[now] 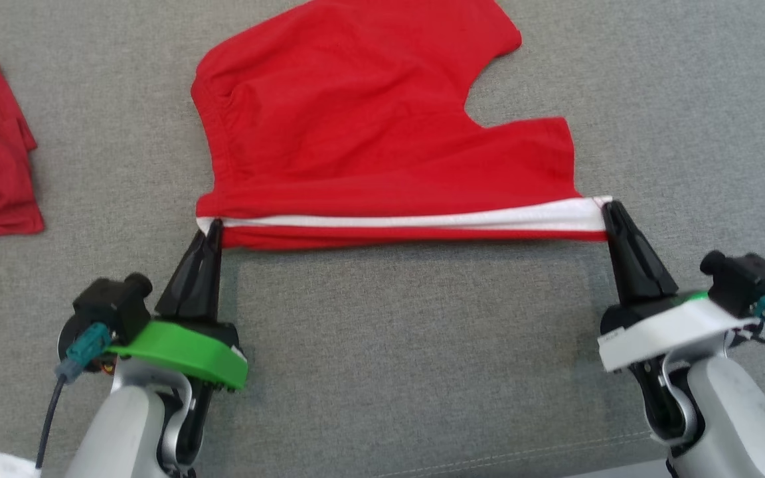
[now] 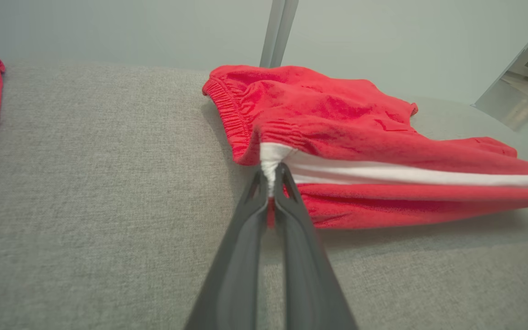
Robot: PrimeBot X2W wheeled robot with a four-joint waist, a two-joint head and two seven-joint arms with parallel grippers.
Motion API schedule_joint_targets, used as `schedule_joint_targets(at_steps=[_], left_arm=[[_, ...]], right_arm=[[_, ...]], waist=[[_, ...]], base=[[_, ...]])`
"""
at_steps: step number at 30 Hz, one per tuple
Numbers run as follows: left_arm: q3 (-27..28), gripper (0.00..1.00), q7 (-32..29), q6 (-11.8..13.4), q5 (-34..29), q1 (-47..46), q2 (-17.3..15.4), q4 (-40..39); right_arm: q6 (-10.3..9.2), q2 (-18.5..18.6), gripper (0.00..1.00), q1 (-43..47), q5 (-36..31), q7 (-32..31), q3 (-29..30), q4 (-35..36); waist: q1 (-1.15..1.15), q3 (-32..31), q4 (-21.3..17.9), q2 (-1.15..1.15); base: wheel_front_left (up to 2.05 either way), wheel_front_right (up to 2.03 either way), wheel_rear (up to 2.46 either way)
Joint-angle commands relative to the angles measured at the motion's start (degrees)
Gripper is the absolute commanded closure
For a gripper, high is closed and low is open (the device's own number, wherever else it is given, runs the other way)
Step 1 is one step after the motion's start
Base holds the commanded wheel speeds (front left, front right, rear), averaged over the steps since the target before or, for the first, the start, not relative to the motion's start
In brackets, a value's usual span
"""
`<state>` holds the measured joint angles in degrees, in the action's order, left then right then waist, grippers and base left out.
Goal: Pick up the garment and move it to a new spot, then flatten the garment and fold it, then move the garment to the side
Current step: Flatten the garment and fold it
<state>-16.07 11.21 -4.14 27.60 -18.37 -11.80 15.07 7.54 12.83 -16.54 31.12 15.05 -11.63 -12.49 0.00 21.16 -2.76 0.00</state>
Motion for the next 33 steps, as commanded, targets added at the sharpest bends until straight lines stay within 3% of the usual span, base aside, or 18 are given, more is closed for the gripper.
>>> schedule_joint_targets(at_steps=[1,10,19,27,33], left_arm=[[0.3,1.0,-0.8,1.2,-0.1,2.8,-0.9,-2.2],[1.5,1.0,-12.7,9.8,0.2,21.2,-5.8,-25.0],[1.4,1.0,-17.6,13.2,1.1,26.8,-6.4,-34.7],[1.1,1.0,-17.6,13.9,0.9,22.8,-5.0,-34.7],[0.8,1.0,-16.4,13.0,0.3,16.2,-3.6,-32.8]], right_arm=[[-0.1,0.6,1.0,2.4,0.0,0.2,0.2,1.1],[-0.13,3.1,1.0,19.5,-2.7,-6.9,4.5,14.0],[-0.18,0.4,1.0,26.3,-5.6,-12.1,11.3,22.0],[-0.19,-0.1,1.0,19.1,-7.4,-11.3,14.2,21.3],[-0.18,3.5,1.0,6.7,-6.6,-9.6,12.2,16.5]], waist=[[0.0,-1.9,0.1,0.0],[0.0,-6.8,-0.2,0.0],[0.0,-8.8,0.1,0.0],[0.0,-6.9,0.7,0.0],[0.0,-1.4,2.9,0.0]], base=[[0.0,0.0,0.0],[0.0,0.0,0.0],[0.0,0.0,0.0],[0.0,0.0,0.0],[0.0,0.0,0.0]])
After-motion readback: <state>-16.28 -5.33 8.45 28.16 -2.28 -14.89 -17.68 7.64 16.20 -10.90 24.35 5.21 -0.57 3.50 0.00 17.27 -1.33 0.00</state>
